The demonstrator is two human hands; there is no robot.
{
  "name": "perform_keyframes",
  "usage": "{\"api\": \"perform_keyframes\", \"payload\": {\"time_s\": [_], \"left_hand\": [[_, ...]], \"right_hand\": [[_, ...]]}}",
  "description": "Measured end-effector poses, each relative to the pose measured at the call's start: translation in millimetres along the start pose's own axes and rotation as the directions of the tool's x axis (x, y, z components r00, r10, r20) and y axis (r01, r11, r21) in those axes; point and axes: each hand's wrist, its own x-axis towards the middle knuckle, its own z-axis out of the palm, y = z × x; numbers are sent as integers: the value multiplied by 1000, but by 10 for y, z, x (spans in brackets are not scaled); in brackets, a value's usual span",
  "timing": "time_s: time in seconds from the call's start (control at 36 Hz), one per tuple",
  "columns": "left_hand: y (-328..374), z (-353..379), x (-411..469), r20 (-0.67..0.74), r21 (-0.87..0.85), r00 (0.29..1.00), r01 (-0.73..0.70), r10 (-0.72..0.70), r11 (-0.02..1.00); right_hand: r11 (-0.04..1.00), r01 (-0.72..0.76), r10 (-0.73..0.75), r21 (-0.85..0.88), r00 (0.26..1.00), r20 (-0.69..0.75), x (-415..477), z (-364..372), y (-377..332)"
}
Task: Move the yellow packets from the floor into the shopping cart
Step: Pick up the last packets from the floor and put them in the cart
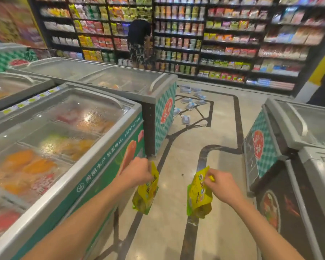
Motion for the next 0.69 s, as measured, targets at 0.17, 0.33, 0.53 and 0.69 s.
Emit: {"api": "perform_keyframes", "payload": {"time_s": [0.17,0.33,0.53,0.69], "left_hand": [[76,-341,-276,-87,-26,996,27,-29,999],[69,-406,-614,-163,-63,984,66,-75,996],[-174,-288,-1178,-222,-139,951,186,-213,973],[-506,-190,-1878,-260,-185,890,336,-376,924]], "right_hand": [[992,128,-128,-13,992,0,-52,-362,-319],[972,234,-233,-4,971,56,-157,-418,-488],[913,408,-406,23,898,172,-234,-334,-861],[825,562,-556,52,793,250,-421,-77,-1421]]}}
